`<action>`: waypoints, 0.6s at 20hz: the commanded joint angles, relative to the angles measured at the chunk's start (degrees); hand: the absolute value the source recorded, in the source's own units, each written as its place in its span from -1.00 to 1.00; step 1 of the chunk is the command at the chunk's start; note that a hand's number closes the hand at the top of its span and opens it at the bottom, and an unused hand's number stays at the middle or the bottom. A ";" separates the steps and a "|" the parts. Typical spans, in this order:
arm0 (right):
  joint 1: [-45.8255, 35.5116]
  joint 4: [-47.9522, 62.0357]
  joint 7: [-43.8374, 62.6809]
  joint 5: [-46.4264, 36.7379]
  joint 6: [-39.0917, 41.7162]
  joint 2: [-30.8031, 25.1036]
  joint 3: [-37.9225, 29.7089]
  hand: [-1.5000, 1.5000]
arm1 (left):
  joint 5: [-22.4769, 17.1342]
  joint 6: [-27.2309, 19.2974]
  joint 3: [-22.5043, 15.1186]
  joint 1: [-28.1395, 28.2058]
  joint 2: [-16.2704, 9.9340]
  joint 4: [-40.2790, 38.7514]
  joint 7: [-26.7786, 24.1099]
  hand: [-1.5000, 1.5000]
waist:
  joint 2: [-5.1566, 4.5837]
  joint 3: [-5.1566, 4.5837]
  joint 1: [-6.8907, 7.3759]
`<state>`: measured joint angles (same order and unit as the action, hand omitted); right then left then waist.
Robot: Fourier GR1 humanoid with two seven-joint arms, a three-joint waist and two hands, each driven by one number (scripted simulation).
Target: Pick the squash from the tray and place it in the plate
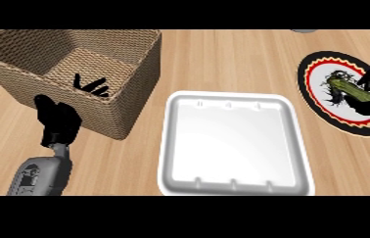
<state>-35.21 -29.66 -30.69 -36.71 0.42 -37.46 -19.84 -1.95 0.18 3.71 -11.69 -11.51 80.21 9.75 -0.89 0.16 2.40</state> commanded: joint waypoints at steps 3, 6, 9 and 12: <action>-3.73 11.55 -11.30 -1.09 3.28 -2.47 0.45 -1.00 | 0.12 0.69 0.94 -1.35 -0.81 -2.58 -0.65 0.00 | -0.07 0.06 -0.22; -4.07 11.47 -16.81 0.92 -2.58 -0.94 -2.24 -1.00 | 0.74 -0.73 0.15 -1.12 1.19 -2.70 -2.07 0.00 | -0.27 0.12 -0.05; -5.73 10.09 -22.98 6.55 3.86 -1.88 -6.28 -1.00 | -0.34 1.07 1.20 1.89 -0.90 -0.13 -2.08 0.00 | 0.28 0.08 -0.43; -6.76 10.38 -28.45 10.15 14.46 -2.63 -7.79 -1.00 | 0.38 -0.36 1.31 -0.26 0.09 -3.19 -1.87 0.00 | 0.41 -0.02 -1.70</action>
<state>-40.39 -19.63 -52.77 -30.62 7.18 -39.87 -25.23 -2.24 0.62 4.81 -11.08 -11.78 79.29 8.10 -0.60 0.24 1.66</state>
